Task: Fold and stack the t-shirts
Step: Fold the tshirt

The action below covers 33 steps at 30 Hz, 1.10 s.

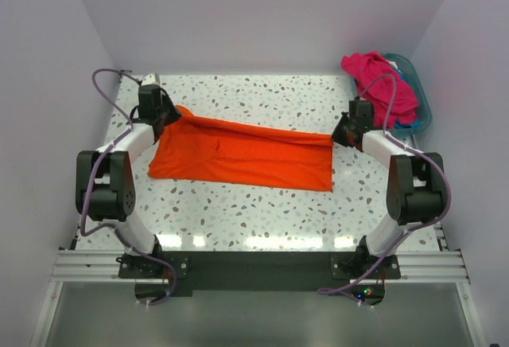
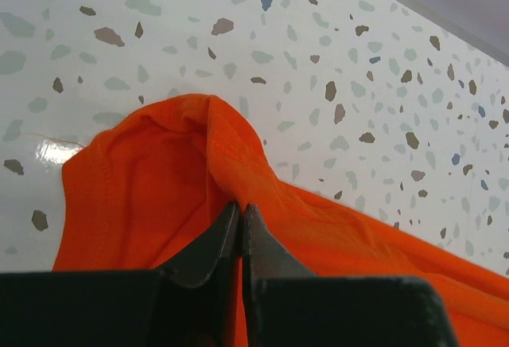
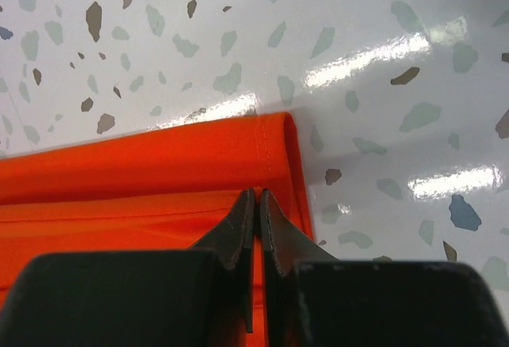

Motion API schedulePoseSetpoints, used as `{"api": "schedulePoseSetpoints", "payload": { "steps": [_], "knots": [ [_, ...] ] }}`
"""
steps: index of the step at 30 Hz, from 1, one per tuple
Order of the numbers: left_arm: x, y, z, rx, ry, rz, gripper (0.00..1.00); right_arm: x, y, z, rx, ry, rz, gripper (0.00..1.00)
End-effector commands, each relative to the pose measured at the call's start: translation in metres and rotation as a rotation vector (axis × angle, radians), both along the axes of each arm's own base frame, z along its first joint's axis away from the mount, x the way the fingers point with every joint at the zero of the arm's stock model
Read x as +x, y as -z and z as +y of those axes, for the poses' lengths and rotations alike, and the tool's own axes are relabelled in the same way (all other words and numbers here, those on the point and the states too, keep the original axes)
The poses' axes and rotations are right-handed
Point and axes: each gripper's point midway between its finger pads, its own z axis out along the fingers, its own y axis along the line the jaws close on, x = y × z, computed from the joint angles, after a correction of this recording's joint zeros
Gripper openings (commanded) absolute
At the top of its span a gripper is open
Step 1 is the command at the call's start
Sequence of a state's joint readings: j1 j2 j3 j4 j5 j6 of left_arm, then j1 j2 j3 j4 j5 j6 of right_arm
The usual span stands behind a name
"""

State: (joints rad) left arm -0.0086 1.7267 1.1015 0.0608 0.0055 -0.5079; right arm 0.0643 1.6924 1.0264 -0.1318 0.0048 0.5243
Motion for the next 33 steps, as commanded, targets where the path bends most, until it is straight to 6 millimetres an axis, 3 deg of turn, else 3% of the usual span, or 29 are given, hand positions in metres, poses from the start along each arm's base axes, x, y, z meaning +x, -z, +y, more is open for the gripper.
{"api": "schedulePoseSetpoints", "payload": {
  "steps": [1, 13, 16, 17, 20, 22, 25, 28, 29, 33],
  "knots": [
    [-0.007, -0.025, 0.013, -0.008, -0.082, -0.050, 0.00, 0.006, -0.024, 0.000, 0.025, 0.018, -0.089, 0.00],
    [-0.050, 0.003, 0.008, -0.097, -0.135, 0.008, 0.00, -0.011, -0.013, -0.001, 0.038, 0.038, -0.063, 0.00],
    [-0.060, 0.006, 0.020, -0.117, -0.188, 0.006, 0.00, -0.022, -0.011, 0.004, 0.065, 0.026, -0.057, 0.15],
    [-0.066, 0.012, 0.019, -0.138, -0.201, 0.010, 0.10, -0.024, -0.017, 0.005, 0.079, 0.032, -0.074, 0.31],
    [-0.074, 0.012, 0.016, -0.175, -0.204, -0.035, 0.40, -0.030, -0.026, 0.005, 0.092, 0.037, -0.102, 0.49],
    [-0.077, 0.006, 0.018, -0.180, -0.214, -0.061, 0.50, -0.030, -0.032, 0.006, 0.098, 0.038, -0.116, 0.50],
    [-0.075, -0.008, 0.018, -0.183, -0.209, -0.096, 0.50, -0.028, -0.043, 0.011, 0.102, 0.017, -0.127, 0.50],
    [-0.072, -0.021, 0.018, -0.187, -0.211, -0.124, 0.48, -0.022, -0.051, 0.029, 0.034, -0.029, -0.127, 0.49],
    [-0.070, -0.022, 0.018, -0.188, -0.211, -0.127, 0.47, -0.022, -0.054, 0.044, 0.006, -0.069, -0.129, 0.49],
    [-0.061, -0.021, 0.013, -0.168, -0.200, -0.091, 0.42, -0.006, -0.058, 0.075, -0.014, -0.115, -0.137, 0.49]
  ]
}}
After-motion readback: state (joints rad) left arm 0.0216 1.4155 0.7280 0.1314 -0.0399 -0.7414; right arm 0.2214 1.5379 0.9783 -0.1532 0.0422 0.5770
